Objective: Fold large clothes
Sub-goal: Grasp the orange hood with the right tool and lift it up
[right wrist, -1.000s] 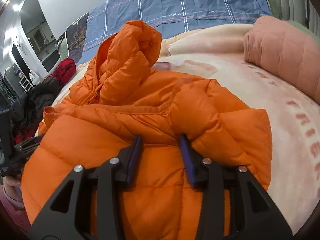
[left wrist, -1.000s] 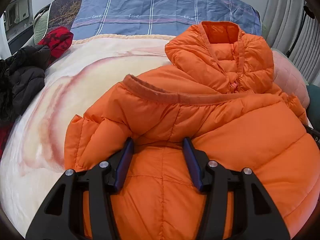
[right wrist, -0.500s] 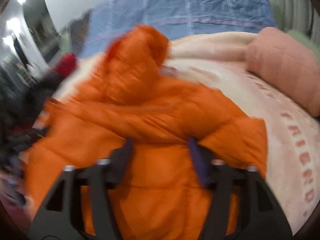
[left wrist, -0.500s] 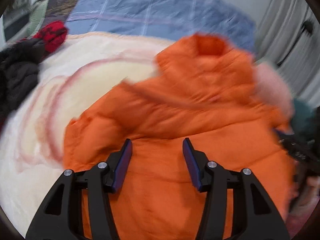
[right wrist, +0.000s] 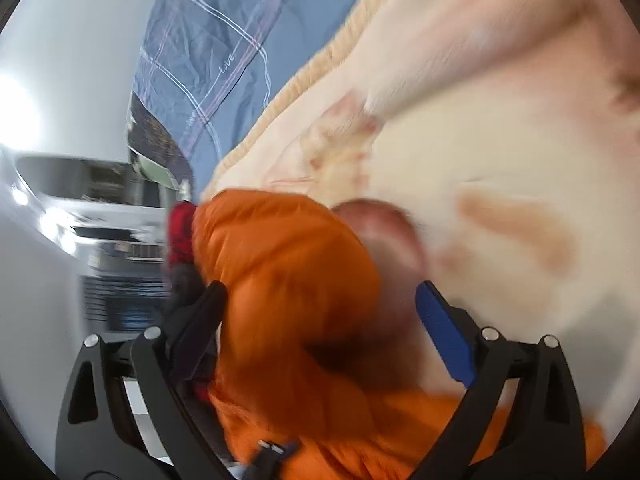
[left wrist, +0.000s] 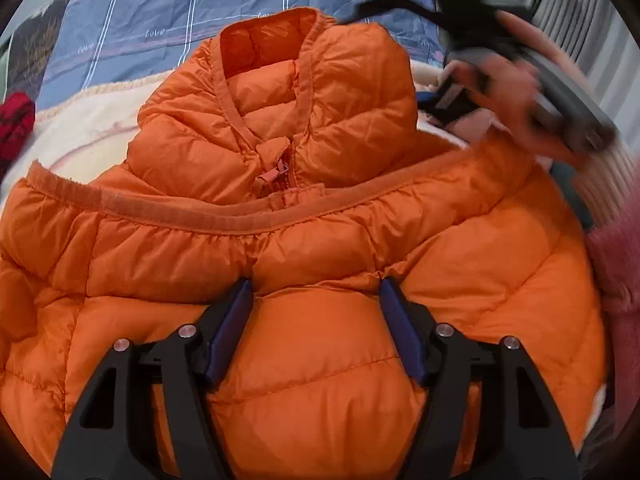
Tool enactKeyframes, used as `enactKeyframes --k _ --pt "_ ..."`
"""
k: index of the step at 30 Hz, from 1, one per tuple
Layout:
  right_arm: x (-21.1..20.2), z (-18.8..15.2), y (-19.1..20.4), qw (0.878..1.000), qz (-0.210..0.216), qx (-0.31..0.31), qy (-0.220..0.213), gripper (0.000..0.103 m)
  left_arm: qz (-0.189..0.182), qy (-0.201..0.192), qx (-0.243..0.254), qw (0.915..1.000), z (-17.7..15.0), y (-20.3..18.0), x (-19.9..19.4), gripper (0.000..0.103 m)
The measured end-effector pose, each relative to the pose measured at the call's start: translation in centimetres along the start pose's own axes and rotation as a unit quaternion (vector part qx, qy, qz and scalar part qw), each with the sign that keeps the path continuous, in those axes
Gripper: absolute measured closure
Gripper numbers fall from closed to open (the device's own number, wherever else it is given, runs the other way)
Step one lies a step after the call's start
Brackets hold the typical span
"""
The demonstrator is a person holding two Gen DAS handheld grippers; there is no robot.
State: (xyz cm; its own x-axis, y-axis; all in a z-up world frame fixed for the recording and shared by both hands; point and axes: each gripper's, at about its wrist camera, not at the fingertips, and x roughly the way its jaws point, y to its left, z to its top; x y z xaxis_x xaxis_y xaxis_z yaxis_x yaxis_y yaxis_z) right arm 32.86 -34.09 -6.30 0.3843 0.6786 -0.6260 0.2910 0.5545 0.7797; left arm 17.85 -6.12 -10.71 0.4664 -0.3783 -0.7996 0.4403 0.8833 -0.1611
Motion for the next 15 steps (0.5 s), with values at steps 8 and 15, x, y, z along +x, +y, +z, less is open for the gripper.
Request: enactKeyframes --k 8,15 --pt "3.7 0.7 0.6 0.991 0.113 -0.066 0.011 0.083 -0.036 -0.013 -0.024 0.999 -0.5 1.5 0.3 0.035" --pt "-8.8 -11.6 10.5 0.872 0.243 -0.423 -0.036 0.087 -0.063 -0.04 -0.032 0.9967 -0.8 2.2 -1.0 0.035"
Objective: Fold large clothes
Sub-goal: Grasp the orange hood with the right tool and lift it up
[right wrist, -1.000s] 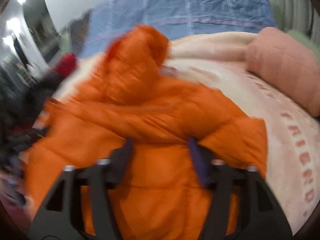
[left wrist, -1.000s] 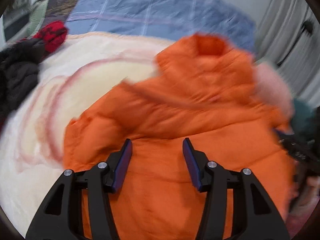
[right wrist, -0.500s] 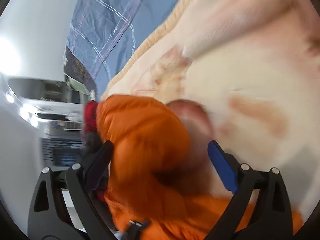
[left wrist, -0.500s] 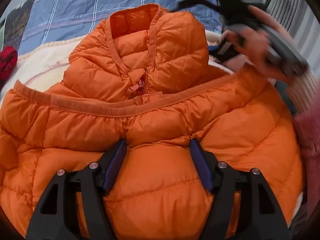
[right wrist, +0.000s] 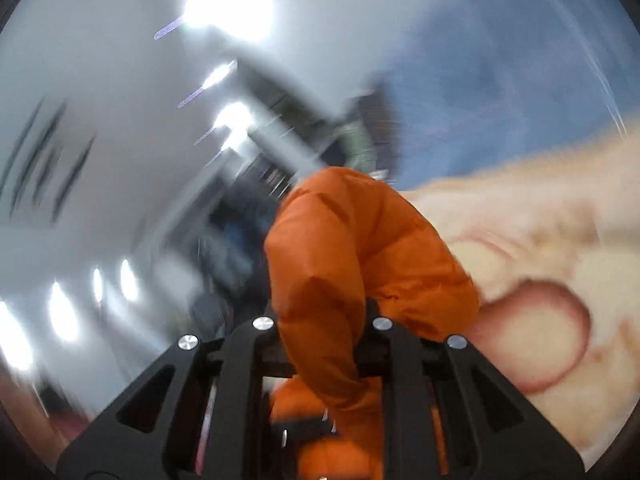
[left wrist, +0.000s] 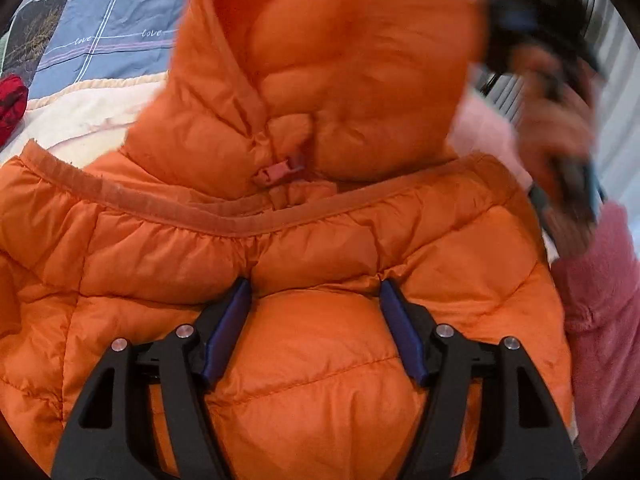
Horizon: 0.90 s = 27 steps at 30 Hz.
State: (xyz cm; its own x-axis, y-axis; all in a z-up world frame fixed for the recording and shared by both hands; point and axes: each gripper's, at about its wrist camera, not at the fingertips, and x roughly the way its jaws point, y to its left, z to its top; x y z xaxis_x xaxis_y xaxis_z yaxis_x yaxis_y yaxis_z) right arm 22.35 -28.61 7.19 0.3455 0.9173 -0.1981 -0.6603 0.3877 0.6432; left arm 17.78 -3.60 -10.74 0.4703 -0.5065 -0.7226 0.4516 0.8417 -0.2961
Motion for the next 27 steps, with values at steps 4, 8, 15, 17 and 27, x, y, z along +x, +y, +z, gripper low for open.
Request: enactKeyframes --k 4,8,15,17,27 --pt "-2.4 -5.7 9.1 0.985 -0.031 -0.152 0.079 0.087 -0.022 -0.017 -0.009 0.9996 -1.2 1.0 -3.0 0.035" --pt "-3.1 -12.6 12.2 0.961 -0.09 -0.207 0.158 0.087 -0.04 -0.018 -0.023 0.9988 -3.5 2.3 -6.9 0.035" --pt "-1.5 -19.5 13.6 0.927 -0.17 -0.243 0.23 0.086 -0.009 -0.101 -0.063 0.9929 -4.0 5.0 -16.7 0.035" --pt "-1.8 -20.8 14.2 0.92 -0.181 -0.257 0.235 0.086 -0.03 -0.143 -0.066 0.987 -2.5 4.6 -19.3 0.035" --pt "-1.5 -22.8 15.4 0.889 -0.228 -0.321 0.235 0.07 -0.043 -0.053 0.018 0.9975 4.5 -3.6 -11.7 0.032"
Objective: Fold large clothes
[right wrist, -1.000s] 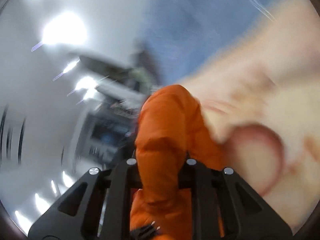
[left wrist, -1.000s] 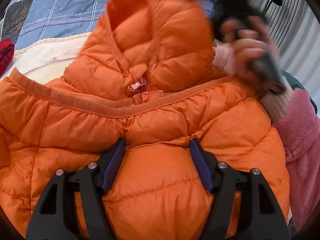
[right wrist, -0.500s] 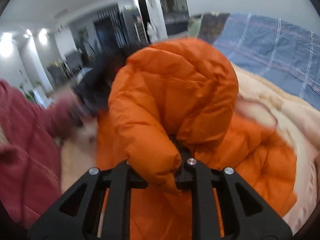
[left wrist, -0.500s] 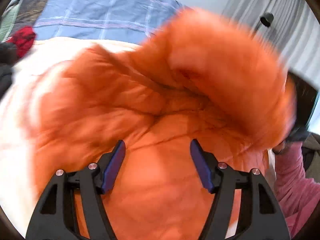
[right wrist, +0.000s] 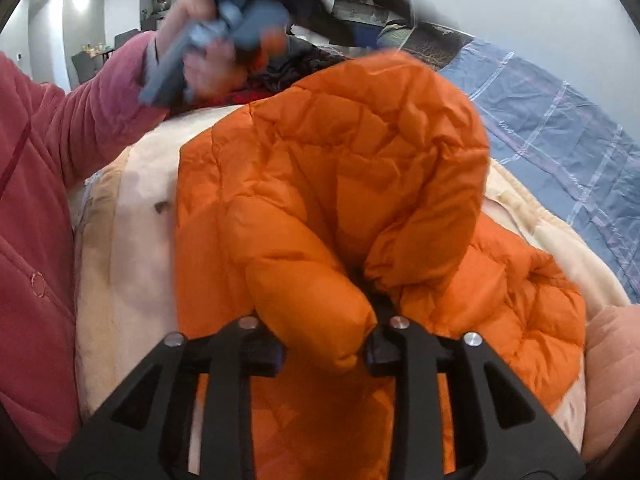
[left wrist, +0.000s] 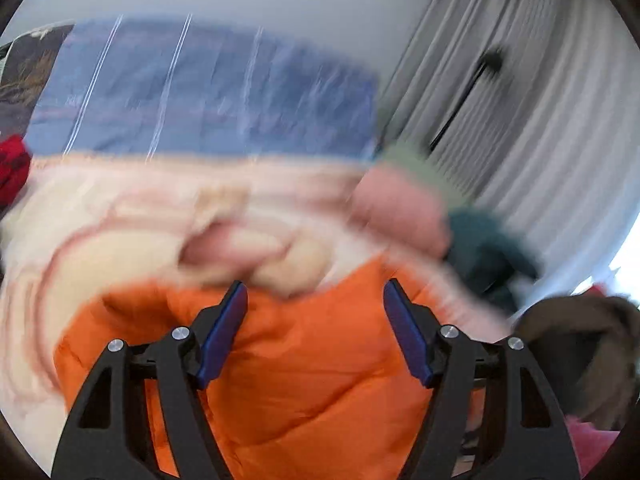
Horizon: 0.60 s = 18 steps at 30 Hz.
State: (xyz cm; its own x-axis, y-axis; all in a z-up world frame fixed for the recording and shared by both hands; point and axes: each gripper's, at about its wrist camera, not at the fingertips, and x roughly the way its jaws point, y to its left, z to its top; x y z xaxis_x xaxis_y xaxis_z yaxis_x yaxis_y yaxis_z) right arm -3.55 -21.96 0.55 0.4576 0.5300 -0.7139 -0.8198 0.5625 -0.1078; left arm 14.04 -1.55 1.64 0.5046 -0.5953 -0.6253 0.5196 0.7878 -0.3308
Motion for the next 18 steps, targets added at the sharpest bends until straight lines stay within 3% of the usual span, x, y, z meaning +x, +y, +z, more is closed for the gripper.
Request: enactKeyframes --k 4,7,8,9,11,13,14,17,18 --pt "-3.0 -1.4 -1.3 0.998 0.004 0.054 -0.032 0.056 0.016 0.048 -0.016 0.9986 -4.1 1.0 1.3 0.032" --pt "-5.8 -2.2 -3.5 0.987 0.025 0.134 -0.086 0.036 0.006 0.059 -0.062 0.9963 -7.7 2.5 0.1 0.032" --pt "-6.8 -2.1 -4.4 0.979 0.037 0.162 -0.114 0.032 0.009 0.064 -0.068 0.9956 -8.1 3.0 0.4 0.032" --pt "-8.6 -1.8 -5.5 0.964 0.053 0.2 -0.168 0.032 0.011 0.065 -0.067 0.9956 -8.4 2.9 0.5 0.032" --pt "-10.3 -0.7 -6.2 0.941 0.042 0.247 -0.23 0.034 0.019 0.061 -0.057 0.9963 -9.3 2.5 0.2 0.032" --pt "-10.9 1.0 -6.0 0.919 0.0 0.293 -0.263 0.05 0.039 0.06 -0.04 0.9966 -9.7 1.7 0.6 0.032" --pt "-10.0 1.8 -5.3 0.917 -0.005 0.3 -0.263 0.068 0.052 0.058 -0.028 0.9966 -9.7 1.2 1.3 0.032" --pt "-4.8 2.9 -3.7 0.927 -0.03 0.332 -0.174 0.092 0.11 0.049 0.021 0.9925 -10.1 0.0 1.8 0.032" --pt "-1.4 2.3 -2.9 0.932 -0.06 0.338 -0.112 0.094 0.118 0.045 0.029 0.9916 -10.4 0.0 1.7 0.032"
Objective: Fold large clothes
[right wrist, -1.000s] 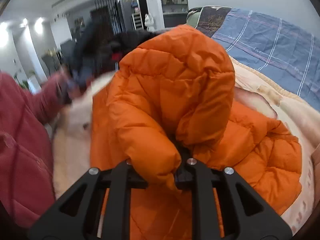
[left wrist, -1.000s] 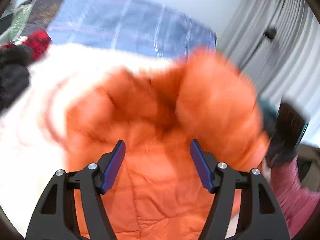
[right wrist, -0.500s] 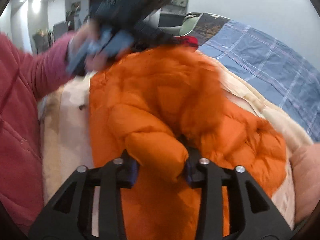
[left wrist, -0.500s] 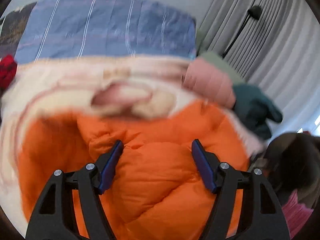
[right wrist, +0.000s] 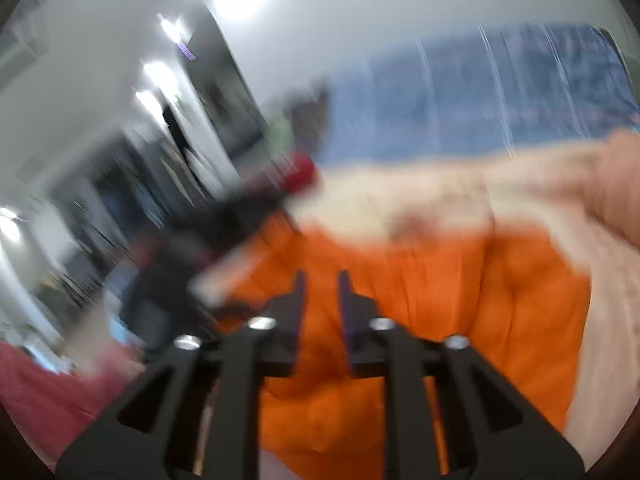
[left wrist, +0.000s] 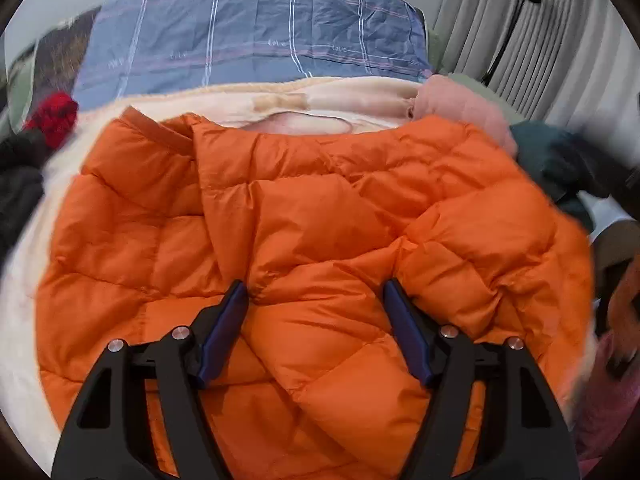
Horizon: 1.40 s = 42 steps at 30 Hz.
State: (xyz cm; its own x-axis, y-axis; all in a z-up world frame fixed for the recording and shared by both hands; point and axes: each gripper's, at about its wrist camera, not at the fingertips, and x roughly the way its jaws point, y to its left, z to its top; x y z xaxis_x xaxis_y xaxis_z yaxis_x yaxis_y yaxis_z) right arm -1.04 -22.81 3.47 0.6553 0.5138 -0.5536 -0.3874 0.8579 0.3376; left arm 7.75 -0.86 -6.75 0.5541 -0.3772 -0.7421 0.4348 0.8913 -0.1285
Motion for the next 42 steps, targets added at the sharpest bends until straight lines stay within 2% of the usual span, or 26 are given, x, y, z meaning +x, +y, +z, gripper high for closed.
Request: enactKeyframes --k 3,6,8,9,11,12,14,15,16,18,22,29,31,32,33,34,35,37,38,40,42 --pt "5.3 -4.0 -0.4 0.991 -0.11 -0.019 0.07 0.098 0.007 -0.006 -0.005 0.9999 -0.3 1.1 -0.9 0.031" --pt "6.3 -5.4 -0.9 0.99 -0.121 0.006 0.07 0.098 -0.006 -0.011 -0.047 0.9988 -0.1 3.0 -2.1 0.032" --pt "6.5 -5.0 -0.4 0.989 -0.129 -0.003 0.07 0.096 -0.04 -0.046 -0.072 0.9955 0.2 3.4 -4.1 0.034" --pt "6.5 -4.9 -0.3 0.989 -0.129 -0.003 0.07 0.096 -0.062 -0.069 -0.067 0.9935 0.7 2.9 -5.1 0.037" --pt "6.6 -5.0 -0.1 0.989 -0.13 -0.004 0.069 0.096 -0.077 -0.085 -0.039 0.9926 1.1 1.4 -5.6 0.038" --pt "6.4 -5.2 -0.1 0.989 -0.13 -0.006 0.066 0.096 -0.076 -0.085 -0.017 0.9933 1.1 0.5 -5.4 0.039" --pt "6.3 -5.5 -0.5 0.989 -0.131 -0.003 0.063 0.095 -0.029 -0.046 0.026 0.9982 0.4 -1.1 -2.4 0.045" --pt "6.5 -5.9 -0.5 0.989 -0.13 0.001 0.063 0.096 -0.007 -0.02 0.032 0.9993 -0.5 -1.1 -0.1 0.046" --pt "6.2 -6.4 -0.6 0.989 -0.131 0.006 0.063 0.096 0.002 -0.014 0.031 0.9994 -1.4 -0.7 1.6 0.046" --pt "6.5 -6.8 -0.9 0.99 -0.125 0.009 0.063 0.096 0.006 -0.024 0.037 0.999 -2.4 -0.1 3.2 0.046" --pt "7.1 -7.2 -1.7 0.99 -0.12 0.02 0.07 0.096 0.018 -0.008 0.043 0.9989 -1.9 -0.4 3.9 0.046" --pt "6.8 -6.8 -0.5 0.988 -0.141 0.004 0.07 0.095 0.011 -0.002 0.039 0.9992 -1.4 -0.1 4.5 0.046" --pt "6.3 -5.9 0.0 0.986 -0.145 0.022 0.078 0.092 0.014 -0.005 0.039 0.9991 -1.2 -0.3 4.5 0.046" --pt "5.1 -5.3 0.2 0.986 -0.139 0.053 0.073 0.081 0.016 -0.007 0.041 0.999 -1.1 -0.4 4.5 0.046" --pt "4.5 -4.8 0.4 0.986 -0.132 0.074 0.065 0.063 0.018 -0.009 0.041 0.999 -1.1 -0.5 4.4 0.046" --pt "3.1 -4.3 0.9 0.988 -0.113 0.1 0.041 0.054 0.018 -0.01 0.04 0.999 -1.2 -0.6 4.3 0.045" --pt "2.6 -4.0 1.3 0.989 -0.104 0.102 0.027 0.05 0.017 -0.01 0.037 0.9991 -1.2 -0.5 4.3 0.045" --pt "1.9 -3.8 3.3 0.992 -0.108 0.063 -0.001 0.051 0.013 -0.01 0.031 0.9994 -1.4 -0.3 4.0 0.045" --pt "2.4 -4.0 3.9 0.991 -0.127 0.043 0.005 0.053 0.012 -0.01 0.029 0.9995 -1.4 -0.3 3.9 0.045" --pt "5.0 -5.7 3.2 0.984 -0.167 0.036 0.057 0.059 0.007 -0.011 0.024 0.9996 -1.4 0.0 3.5 0.045" --pt "6.1 -7.2 1.5 0.983 -0.159 0.06 0.063 0.059 -0.006 -0.01 0.017 0.9998 -1.5 0.6 2.8 0.045"
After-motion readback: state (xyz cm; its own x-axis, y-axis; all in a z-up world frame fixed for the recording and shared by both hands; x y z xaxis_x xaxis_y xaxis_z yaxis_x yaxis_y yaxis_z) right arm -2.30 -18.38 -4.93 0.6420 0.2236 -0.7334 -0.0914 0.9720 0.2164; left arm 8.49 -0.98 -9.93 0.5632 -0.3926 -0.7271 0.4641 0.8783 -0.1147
